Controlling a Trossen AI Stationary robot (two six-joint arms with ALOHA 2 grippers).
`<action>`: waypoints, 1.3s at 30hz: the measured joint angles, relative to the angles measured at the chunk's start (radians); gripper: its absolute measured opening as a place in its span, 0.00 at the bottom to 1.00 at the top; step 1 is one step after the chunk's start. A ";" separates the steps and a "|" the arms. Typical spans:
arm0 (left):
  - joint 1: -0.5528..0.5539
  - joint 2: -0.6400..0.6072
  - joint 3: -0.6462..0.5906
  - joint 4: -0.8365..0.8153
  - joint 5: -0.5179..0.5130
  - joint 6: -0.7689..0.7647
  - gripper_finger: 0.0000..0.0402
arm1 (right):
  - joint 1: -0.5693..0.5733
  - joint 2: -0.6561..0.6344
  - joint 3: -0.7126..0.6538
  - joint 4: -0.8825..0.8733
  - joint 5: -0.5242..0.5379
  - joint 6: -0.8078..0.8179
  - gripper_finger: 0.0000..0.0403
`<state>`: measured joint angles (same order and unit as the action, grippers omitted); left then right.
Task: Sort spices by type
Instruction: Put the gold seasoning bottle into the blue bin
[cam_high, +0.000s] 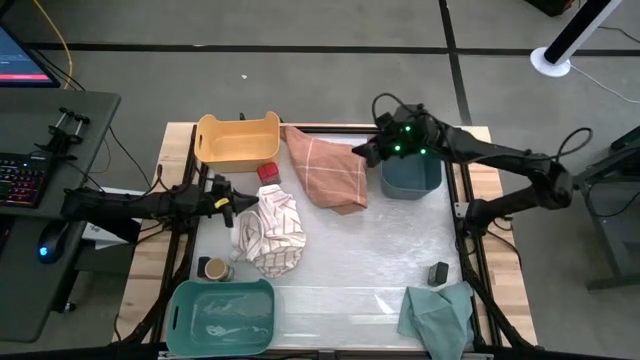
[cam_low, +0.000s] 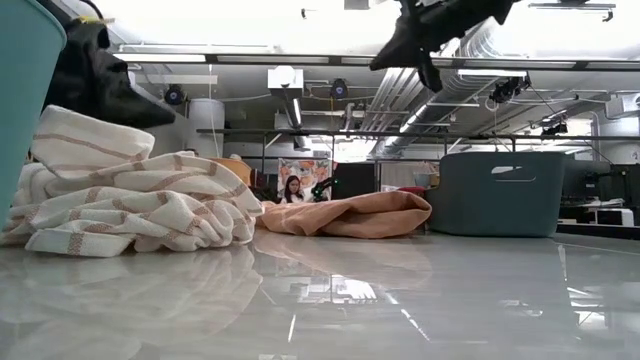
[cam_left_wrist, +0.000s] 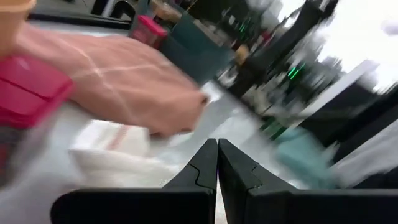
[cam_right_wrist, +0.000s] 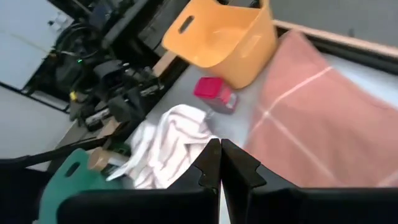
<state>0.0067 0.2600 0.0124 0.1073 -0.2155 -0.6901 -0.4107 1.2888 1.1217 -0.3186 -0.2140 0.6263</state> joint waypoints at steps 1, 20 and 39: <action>0.000 0.000 0.000 0.029 0.002 -0.051 0.00 | 0.011 0.003 0.000 0.013 0.000 0.004 0.00; -0.023 0.375 0.809 -0.744 0.266 0.414 0.35 | 0.059 0.000 0.003 0.048 -0.027 -0.055 0.00; -0.712 0.956 1.190 -1.228 0.308 -0.199 0.67 | 0.060 0.000 0.003 -0.274 -0.218 -0.399 0.00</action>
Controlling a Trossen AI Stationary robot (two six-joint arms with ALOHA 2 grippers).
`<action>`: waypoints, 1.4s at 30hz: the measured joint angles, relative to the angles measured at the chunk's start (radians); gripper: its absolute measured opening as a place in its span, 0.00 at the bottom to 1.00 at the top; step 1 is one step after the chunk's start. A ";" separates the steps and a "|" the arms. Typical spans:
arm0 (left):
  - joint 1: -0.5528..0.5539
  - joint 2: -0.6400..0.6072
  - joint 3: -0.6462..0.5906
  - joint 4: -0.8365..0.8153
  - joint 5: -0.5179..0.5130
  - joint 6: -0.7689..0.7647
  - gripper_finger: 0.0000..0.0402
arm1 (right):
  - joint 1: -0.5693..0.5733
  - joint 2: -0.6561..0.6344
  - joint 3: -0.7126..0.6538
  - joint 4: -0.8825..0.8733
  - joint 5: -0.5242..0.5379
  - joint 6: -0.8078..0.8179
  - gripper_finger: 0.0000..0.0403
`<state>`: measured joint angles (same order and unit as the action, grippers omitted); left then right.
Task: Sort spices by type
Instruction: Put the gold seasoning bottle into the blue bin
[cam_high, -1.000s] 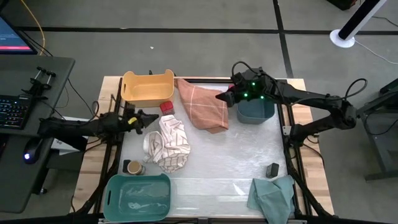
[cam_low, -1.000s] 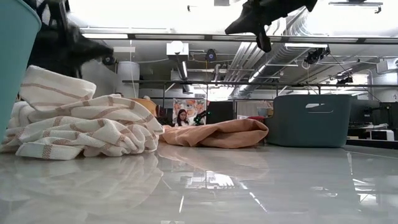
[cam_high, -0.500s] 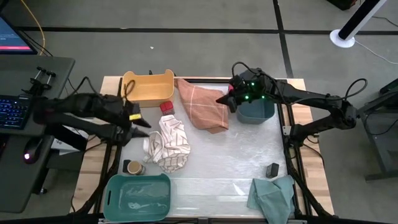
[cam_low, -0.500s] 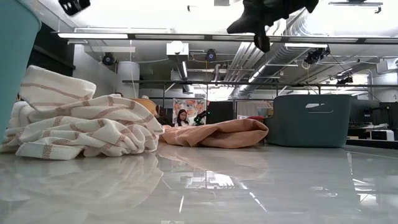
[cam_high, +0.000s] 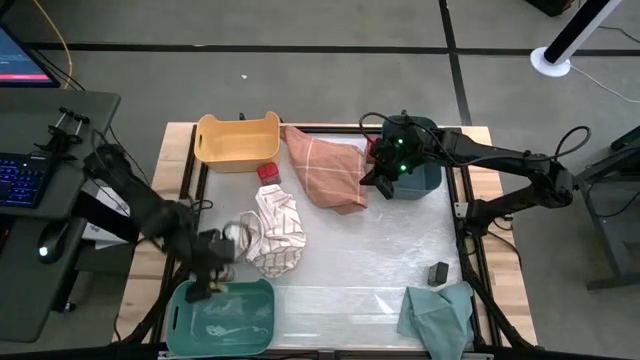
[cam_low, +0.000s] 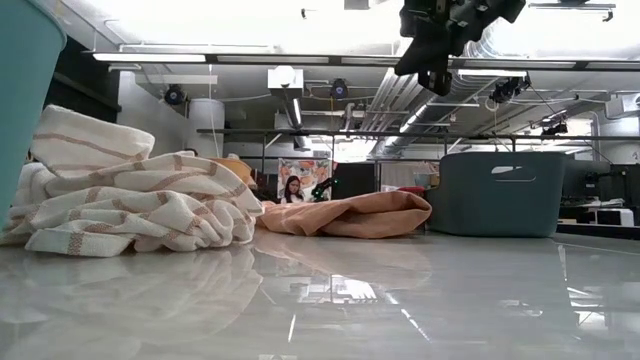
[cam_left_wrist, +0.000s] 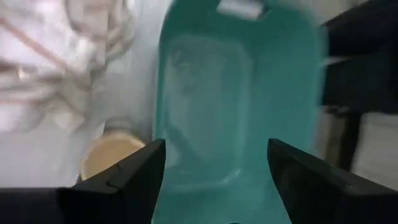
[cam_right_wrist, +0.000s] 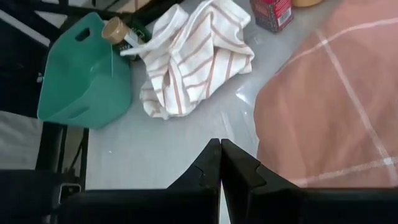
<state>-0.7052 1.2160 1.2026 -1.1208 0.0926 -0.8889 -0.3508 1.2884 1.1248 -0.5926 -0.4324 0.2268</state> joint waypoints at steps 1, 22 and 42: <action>-0.032 0.019 -0.001 -0.007 -0.028 -0.019 0.67 | 0.000 0.000 0.000 -0.004 0.000 -0.001 0.00; -0.240 0.068 -0.001 -0.175 -0.253 -0.069 0.67 | 0.000 0.000 0.001 0.025 0.036 0.020 0.00; -0.224 0.069 -0.061 -0.183 -0.241 0.003 0.74 | 0.000 0.000 0.001 0.035 0.045 0.044 0.00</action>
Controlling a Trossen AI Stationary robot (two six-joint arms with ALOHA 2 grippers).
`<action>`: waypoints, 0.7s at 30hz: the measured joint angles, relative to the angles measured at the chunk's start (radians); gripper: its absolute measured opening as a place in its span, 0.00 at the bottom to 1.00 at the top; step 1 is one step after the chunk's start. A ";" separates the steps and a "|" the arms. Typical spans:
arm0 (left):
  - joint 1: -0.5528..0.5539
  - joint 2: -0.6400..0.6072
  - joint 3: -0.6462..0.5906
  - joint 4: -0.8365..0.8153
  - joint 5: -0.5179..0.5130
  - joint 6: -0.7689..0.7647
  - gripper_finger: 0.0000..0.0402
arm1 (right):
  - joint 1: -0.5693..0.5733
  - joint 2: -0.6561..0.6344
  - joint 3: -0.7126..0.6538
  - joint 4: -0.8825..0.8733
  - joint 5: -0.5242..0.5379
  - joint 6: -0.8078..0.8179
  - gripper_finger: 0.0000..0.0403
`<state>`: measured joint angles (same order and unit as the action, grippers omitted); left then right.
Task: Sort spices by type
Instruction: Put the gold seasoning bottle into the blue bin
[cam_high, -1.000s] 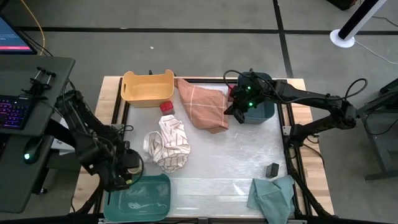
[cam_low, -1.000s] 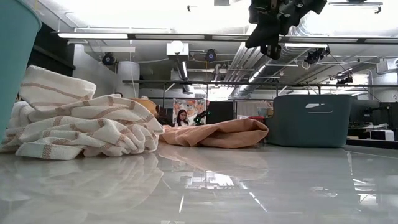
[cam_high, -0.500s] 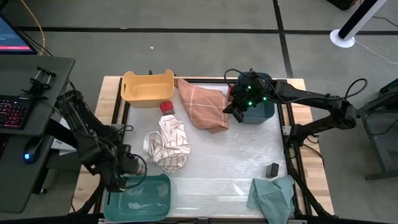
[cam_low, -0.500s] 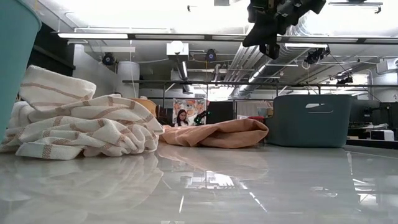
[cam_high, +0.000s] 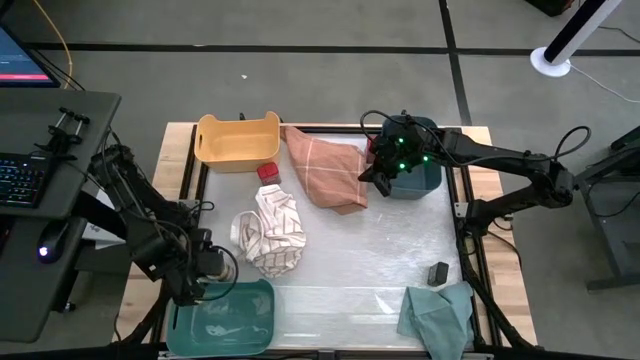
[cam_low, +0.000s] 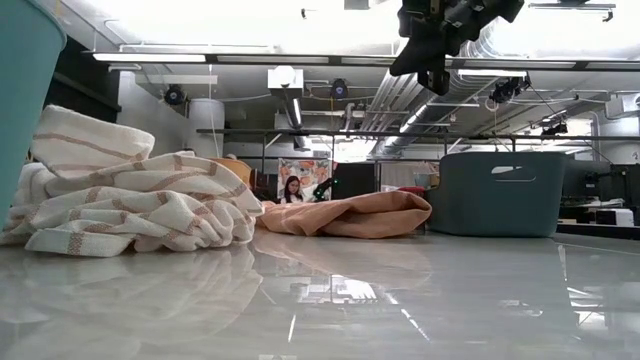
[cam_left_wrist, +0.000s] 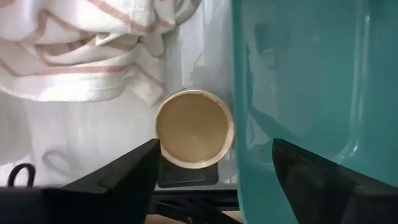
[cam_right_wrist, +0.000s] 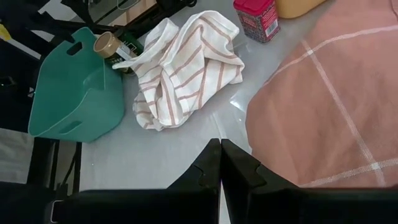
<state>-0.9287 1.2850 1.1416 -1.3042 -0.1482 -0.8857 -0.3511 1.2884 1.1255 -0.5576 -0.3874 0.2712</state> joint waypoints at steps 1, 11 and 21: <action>0.000 0.000 0.000 -0.005 0.000 -0.001 0.76 | 0.000 0.000 0.000 0.000 0.001 0.000 0.00; 0.014 0.000 -0.069 -0.003 0.027 -0.076 0.92 | 0.000 0.000 0.000 0.000 0.002 -0.002 0.00; 0.014 0.000 -0.069 0.004 -0.029 -0.146 0.91 | 0.000 0.000 0.000 0.001 0.002 -0.007 0.00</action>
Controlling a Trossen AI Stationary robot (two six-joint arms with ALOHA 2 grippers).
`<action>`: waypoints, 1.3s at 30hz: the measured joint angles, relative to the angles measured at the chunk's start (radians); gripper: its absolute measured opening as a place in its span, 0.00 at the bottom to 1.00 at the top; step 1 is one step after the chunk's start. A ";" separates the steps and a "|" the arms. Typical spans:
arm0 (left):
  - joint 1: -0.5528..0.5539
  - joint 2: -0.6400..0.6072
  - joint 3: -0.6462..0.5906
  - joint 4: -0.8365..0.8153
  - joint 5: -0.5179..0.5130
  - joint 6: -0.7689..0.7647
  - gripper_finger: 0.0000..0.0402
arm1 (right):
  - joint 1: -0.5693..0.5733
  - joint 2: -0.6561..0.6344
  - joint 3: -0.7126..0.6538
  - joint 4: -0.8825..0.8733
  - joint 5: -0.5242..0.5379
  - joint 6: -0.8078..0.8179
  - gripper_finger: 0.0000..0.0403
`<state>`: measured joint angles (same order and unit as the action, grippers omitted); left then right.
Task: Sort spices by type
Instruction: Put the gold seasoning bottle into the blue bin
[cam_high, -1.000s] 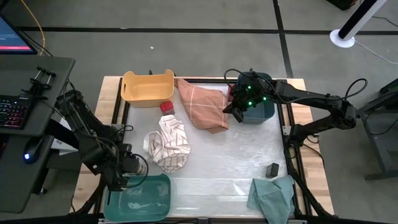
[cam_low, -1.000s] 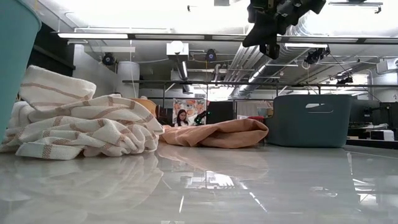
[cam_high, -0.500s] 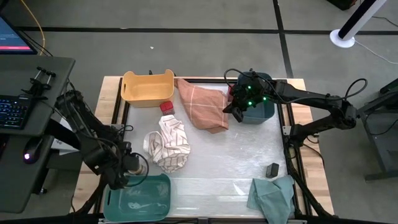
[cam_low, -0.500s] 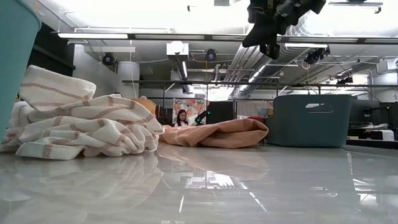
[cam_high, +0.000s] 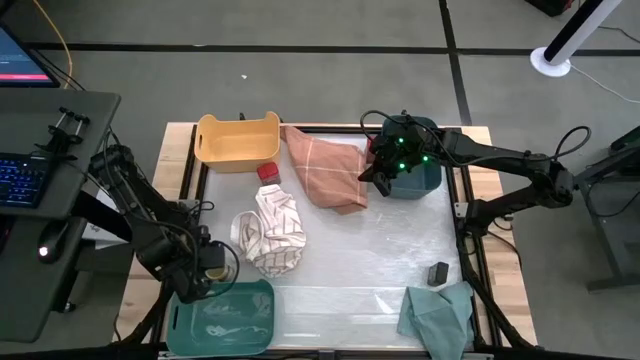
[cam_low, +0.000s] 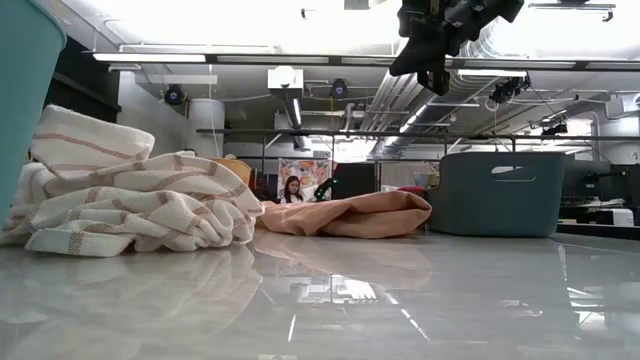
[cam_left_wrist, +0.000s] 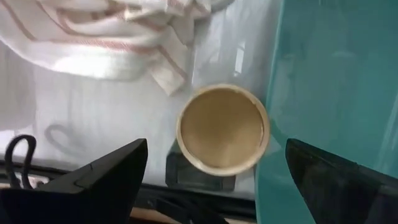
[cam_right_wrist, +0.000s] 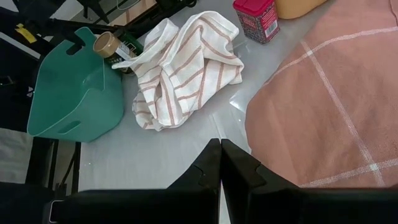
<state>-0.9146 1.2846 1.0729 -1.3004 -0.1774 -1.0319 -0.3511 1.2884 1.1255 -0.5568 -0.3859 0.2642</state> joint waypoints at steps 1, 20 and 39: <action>0.000 0.000 0.000 0.001 -0.014 0.002 0.92 | 0.000 0.000 0.000 0.000 0.000 0.000 0.00; 0.003 0.000 -0.096 0.121 0.010 0.039 0.91 | 0.000 0.000 0.000 0.000 -0.001 0.000 0.00; 0.032 0.000 -0.167 0.163 0.033 0.039 0.81 | 0.000 0.000 0.000 0.001 0.000 0.007 0.00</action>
<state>-0.8827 1.2846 0.9058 -1.1377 -0.1444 -0.9924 -0.3508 1.2884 1.1255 -0.5560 -0.3855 0.2710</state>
